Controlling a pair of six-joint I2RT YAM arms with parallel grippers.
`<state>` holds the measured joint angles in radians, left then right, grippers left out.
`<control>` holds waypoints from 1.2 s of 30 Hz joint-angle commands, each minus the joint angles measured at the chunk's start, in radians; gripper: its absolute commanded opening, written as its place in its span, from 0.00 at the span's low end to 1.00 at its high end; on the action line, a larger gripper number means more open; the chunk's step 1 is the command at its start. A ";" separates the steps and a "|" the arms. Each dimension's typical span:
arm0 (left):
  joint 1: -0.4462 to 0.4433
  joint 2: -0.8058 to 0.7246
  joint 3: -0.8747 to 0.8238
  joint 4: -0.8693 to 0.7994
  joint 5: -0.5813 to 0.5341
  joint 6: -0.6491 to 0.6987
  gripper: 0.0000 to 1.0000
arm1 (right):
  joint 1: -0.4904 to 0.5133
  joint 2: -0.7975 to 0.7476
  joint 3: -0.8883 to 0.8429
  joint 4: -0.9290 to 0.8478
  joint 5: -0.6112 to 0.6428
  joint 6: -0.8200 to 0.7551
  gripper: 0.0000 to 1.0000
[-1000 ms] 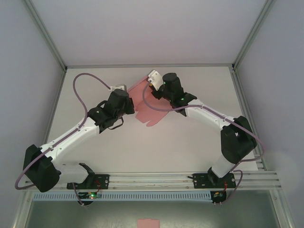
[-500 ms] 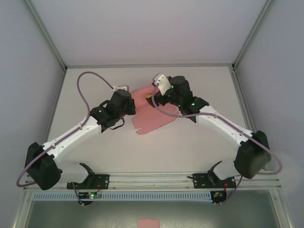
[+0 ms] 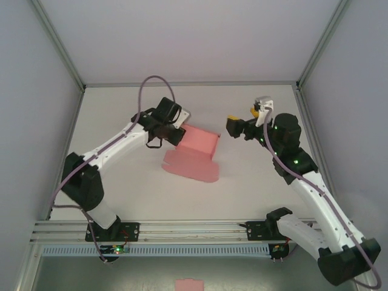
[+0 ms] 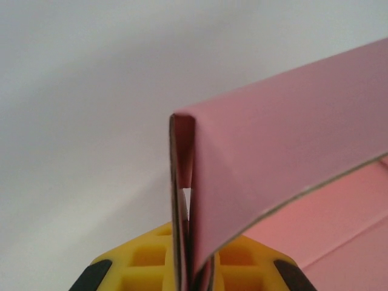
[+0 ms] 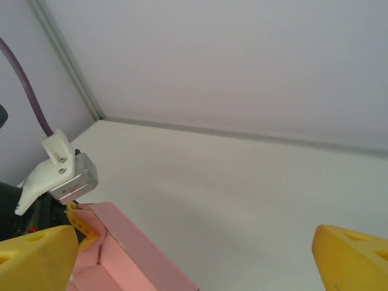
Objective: Assemble paper box
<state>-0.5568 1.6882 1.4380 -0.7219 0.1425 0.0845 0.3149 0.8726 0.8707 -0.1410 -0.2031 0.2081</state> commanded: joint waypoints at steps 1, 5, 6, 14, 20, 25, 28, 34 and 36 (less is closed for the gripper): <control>-0.016 0.133 0.104 -0.298 -0.015 0.330 0.00 | -0.038 -0.056 -0.059 -0.059 0.003 0.085 0.98; -0.058 0.283 0.238 -0.383 -0.130 0.420 0.00 | -0.081 -0.100 -0.103 -0.094 0.033 0.089 0.98; -0.073 0.314 0.262 -0.391 -0.170 0.441 0.00 | -0.090 -0.104 -0.107 -0.104 0.035 0.092 0.98; -0.181 0.493 0.331 -0.310 -0.422 0.549 0.00 | -0.128 -0.094 -0.121 -0.126 0.038 0.088 0.98; -0.229 0.562 0.337 -0.173 -0.549 0.603 0.06 | -0.139 -0.069 -0.124 -0.123 0.038 0.086 0.98; -0.238 0.587 0.406 -0.203 -0.504 0.615 0.24 | -0.148 -0.058 -0.137 -0.116 0.033 0.085 0.98; -0.239 0.567 0.441 -0.244 -0.471 0.608 0.33 | -0.159 -0.056 -0.136 -0.127 0.021 0.073 0.98; -0.238 0.482 0.442 -0.243 -0.442 0.608 0.48 | -0.171 -0.059 -0.139 -0.131 -0.011 0.053 0.98; -0.239 0.452 0.440 -0.254 -0.428 0.606 0.52 | -0.174 -0.054 -0.138 -0.135 -0.022 0.041 0.98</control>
<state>-0.7921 2.2246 1.8500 -0.9581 -0.3069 0.6811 0.1520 0.8185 0.7437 -0.2699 -0.1928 0.2775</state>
